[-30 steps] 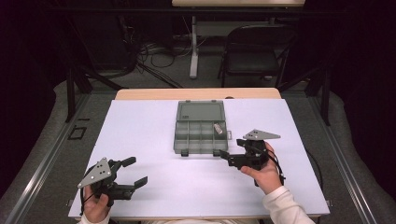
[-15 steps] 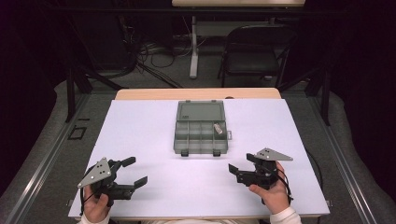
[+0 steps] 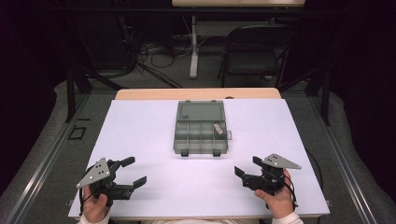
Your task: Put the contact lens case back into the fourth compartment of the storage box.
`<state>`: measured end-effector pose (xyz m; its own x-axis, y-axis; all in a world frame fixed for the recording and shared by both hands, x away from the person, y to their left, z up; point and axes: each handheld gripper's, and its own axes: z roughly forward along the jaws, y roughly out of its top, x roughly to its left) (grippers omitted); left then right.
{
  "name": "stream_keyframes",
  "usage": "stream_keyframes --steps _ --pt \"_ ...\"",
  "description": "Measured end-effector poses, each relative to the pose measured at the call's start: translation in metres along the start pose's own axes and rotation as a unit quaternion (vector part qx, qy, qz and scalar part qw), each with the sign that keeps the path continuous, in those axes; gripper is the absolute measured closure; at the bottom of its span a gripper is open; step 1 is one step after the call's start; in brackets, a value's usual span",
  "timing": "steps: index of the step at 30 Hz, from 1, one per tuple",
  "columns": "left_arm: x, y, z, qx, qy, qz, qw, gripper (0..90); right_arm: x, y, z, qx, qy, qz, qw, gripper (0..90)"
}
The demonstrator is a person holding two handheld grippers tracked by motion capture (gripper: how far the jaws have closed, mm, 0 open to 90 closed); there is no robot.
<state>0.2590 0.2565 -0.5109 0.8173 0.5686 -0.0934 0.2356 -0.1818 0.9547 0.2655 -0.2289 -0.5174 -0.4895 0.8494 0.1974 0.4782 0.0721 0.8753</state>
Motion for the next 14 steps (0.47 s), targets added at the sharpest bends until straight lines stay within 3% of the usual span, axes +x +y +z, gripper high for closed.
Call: stream_keyframes --steps 14 --pt "0.003 -0.001 -0.002 -0.004 0.007 -0.007 0.9999 16.1 -0.011 -0.005 0.003 -0.002 -0.003 0.021 0.9998 15.3"
